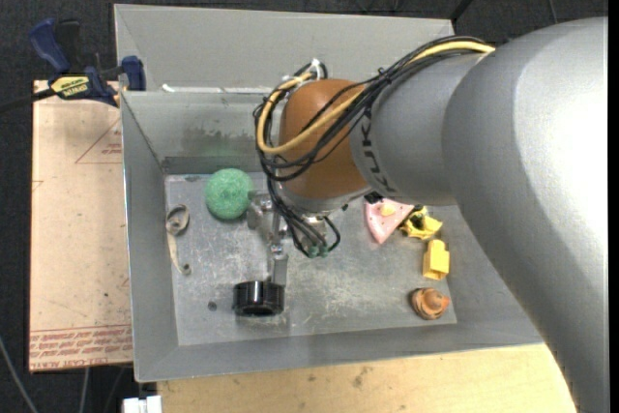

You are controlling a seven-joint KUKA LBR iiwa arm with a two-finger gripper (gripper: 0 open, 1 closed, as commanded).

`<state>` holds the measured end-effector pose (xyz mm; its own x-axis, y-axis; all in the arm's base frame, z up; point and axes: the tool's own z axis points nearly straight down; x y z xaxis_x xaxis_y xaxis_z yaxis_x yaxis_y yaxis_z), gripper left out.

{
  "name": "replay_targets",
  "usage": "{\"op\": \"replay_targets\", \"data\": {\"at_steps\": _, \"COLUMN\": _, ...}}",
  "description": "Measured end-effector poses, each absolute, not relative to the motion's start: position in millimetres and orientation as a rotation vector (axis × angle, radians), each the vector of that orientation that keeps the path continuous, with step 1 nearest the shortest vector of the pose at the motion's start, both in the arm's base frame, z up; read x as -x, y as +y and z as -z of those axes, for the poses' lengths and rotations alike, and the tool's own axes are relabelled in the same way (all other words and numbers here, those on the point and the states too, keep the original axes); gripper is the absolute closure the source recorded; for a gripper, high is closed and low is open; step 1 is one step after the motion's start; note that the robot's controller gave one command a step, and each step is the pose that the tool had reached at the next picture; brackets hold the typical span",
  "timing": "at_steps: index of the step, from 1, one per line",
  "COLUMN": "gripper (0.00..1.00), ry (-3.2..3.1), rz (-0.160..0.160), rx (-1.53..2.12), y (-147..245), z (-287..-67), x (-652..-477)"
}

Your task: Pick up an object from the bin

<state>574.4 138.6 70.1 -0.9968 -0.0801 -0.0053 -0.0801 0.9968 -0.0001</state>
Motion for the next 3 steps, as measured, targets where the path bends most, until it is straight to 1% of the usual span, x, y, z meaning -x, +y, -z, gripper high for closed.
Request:
{"op": "replay_targets", "data": {"at_steps": 1, "gripper": 0.0, "ry": 3.091, "rz": -0.003, "rx": 0.557, "y": 135, "z": -70, "x": -546.4}}
{"op": "replay_targets", "data": {"at_steps": 2, "gripper": 0.0, "ry": 3.082, "rz": -0.002, "rx": 0.609, "y": 131, "z": -70, "x": -541.1}}
{"op": "replay_targets", "data": {"at_steps": 3, "gripper": 0.0, "ry": 2.991, "rz": -0.002, "rx": 0.96, "y": 141, "z": -70, "x": -520.3}}
